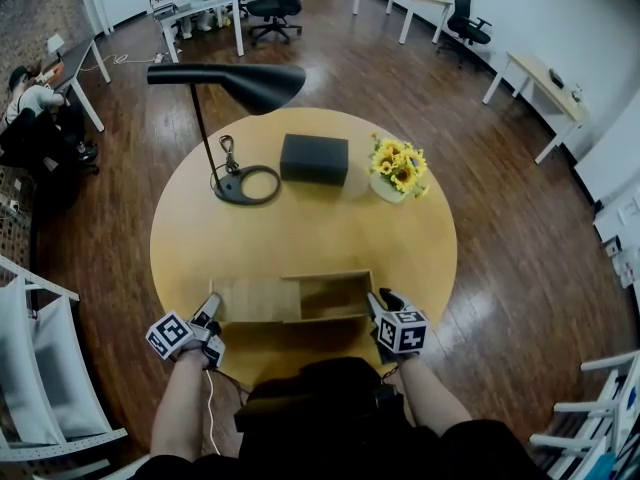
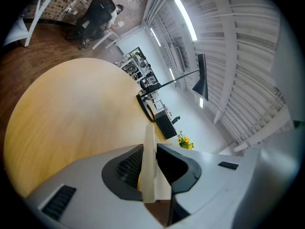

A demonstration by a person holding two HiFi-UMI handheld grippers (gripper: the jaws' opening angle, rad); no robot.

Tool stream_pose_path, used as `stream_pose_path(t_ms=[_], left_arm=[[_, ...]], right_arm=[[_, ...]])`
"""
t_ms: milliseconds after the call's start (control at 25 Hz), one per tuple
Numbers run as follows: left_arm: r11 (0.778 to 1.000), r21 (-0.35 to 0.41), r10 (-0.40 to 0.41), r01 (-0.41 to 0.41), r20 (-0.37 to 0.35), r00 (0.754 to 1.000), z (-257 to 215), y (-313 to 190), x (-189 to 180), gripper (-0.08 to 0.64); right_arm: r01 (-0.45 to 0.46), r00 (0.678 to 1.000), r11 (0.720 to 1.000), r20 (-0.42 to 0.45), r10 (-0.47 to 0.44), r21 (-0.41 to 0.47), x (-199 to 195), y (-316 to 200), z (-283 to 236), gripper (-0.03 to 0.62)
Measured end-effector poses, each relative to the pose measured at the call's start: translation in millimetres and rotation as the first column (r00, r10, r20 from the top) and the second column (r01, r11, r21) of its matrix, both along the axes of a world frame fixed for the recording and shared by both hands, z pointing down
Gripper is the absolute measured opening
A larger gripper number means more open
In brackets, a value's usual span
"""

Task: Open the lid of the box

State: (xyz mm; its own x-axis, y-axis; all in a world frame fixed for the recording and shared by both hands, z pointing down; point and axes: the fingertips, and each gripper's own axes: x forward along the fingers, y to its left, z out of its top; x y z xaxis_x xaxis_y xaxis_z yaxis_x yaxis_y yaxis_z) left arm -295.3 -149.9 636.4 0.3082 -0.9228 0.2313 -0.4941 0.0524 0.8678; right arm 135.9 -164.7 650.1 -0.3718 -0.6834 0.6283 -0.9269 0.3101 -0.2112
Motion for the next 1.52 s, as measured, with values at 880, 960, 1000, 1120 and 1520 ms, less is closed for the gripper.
stream_pose_path(t_ms=[880,960,1000,1120,1520], left_arm=[[0.998,0.024,-0.060,0.059,0.031,0.998,-1.8,2.7,-13.1,0.296],[0.997,0.036,-0.073,0.071,0.070,0.995,-5.4,4.6,-20.1,0.342],[0.996,0.042,-0.078,0.074,0.092,0.993,-8.2,6.3,-23.8,0.342],[0.993,0.070,-0.108,0.099,0.134,0.985,-18.8,11.6,-32.4,0.371],[0.920,0.381,-0.263,0.092,0.427,0.865,-136.2,35.6,-15.7,0.317]], right_arm=[[0.003,1.000,1.000,-0.008,-0.003,0.010,0.9,0.5,0.5,0.140],[-0.002,1.000,1.000,-0.001,0.002,0.024,1.6,0.0,-1.0,0.146],[-0.005,1.000,0.999,0.007,0.005,0.034,2.4,0.2,-3.1,0.147],[-0.038,0.998,0.996,0.058,0.033,0.081,8.5,2.1,-19.4,0.147],[-0.260,0.937,0.897,0.317,0.145,0.358,70.8,2.5,-134.4,0.147]])
